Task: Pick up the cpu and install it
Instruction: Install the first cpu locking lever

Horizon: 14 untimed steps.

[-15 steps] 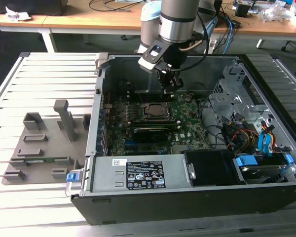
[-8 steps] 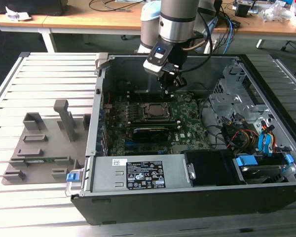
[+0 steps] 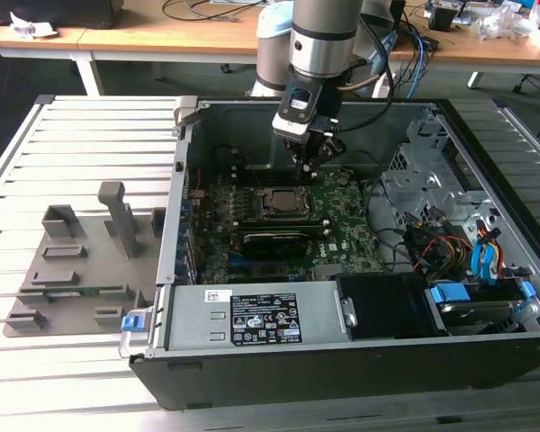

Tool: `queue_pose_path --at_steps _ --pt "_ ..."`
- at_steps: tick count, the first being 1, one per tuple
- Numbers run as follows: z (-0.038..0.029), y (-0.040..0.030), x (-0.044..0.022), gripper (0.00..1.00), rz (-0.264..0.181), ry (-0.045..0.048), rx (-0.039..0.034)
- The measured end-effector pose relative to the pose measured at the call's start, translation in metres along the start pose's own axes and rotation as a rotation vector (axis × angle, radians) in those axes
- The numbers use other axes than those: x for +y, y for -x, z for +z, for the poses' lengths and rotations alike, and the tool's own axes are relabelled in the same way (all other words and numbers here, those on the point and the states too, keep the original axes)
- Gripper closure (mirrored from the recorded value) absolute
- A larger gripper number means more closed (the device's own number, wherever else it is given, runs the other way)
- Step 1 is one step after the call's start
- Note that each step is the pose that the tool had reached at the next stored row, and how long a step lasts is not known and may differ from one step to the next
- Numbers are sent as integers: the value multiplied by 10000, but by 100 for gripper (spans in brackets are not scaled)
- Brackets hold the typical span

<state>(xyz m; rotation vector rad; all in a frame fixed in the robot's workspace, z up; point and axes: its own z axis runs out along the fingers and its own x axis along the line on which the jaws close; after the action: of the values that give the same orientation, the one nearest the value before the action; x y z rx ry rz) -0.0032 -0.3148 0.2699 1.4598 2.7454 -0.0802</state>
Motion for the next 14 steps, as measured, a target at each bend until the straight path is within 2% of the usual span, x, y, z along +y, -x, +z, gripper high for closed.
queue_pose_path --at_steps 3,14 --pt "0 0 0 89 -419 22 -13" --pt "0 0 0 89 -2553 132 -79"
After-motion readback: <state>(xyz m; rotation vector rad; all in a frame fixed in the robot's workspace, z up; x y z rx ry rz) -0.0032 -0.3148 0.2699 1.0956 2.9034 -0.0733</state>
